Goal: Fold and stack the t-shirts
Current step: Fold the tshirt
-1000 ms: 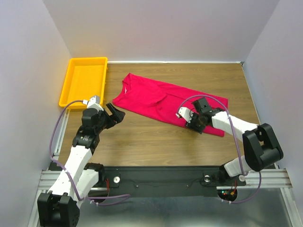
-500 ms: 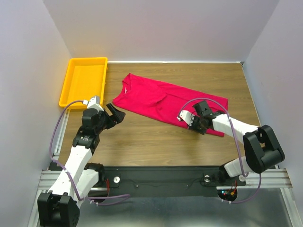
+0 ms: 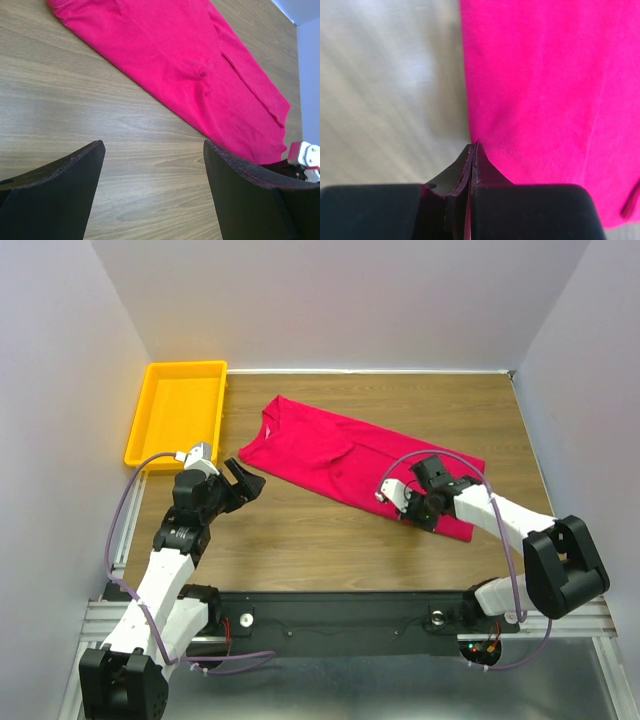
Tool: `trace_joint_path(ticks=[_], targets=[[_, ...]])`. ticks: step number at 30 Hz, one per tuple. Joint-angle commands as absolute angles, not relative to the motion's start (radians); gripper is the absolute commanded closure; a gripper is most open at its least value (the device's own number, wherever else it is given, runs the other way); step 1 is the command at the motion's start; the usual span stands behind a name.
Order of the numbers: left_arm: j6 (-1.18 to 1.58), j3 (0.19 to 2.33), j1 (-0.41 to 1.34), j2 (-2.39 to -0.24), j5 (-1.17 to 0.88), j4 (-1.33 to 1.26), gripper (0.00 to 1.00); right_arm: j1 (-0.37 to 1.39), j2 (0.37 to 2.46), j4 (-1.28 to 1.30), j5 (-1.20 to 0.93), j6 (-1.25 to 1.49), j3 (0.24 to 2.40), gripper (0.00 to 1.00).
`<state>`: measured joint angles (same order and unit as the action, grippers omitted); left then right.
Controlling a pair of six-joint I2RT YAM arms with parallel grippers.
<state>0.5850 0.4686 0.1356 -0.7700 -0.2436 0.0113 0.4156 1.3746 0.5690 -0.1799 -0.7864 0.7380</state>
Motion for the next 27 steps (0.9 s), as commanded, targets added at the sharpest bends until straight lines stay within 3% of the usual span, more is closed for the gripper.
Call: trace_joint_path(ticks=[1,11,12,13,16,20,27], targets=[[0.584,0.465,0.133,-0.759,-0.261,-0.035,0.09,0.457,1.342,0.721,-0.317,-0.83,0.746,0.99],[0.592,0.46,0.133,-0.77,-0.272,-0.037,0.09,0.72,1.41,0.836,-0.442,-0.861,0.761,0.98],[0.594,0.46,0.133,-0.769,-0.272,-0.037,0.09,0.739,1.42,0.833,-0.445,-0.85,0.775,0.91],[0.594,0.46,0.133,-0.769,-0.27,-0.035,0.09,0.748,1.431,0.833,-0.463,-0.842,0.791,0.69],[0.589,0.469,0.133,-0.765,-0.264,-0.022,0.09,0.746,1.431,0.833,-0.443,-0.786,0.915,0.36],[0.589,0.474,0.133,-0.764,-0.258,-0.021,0.09,0.639,1.451,0.738,-0.408,-0.666,1.112,0.2],[0.575,0.499,0.133,-0.782,-0.245,-0.008,0.09,0.327,1.837,0.608,-0.542,-0.281,1.555,0.23]])
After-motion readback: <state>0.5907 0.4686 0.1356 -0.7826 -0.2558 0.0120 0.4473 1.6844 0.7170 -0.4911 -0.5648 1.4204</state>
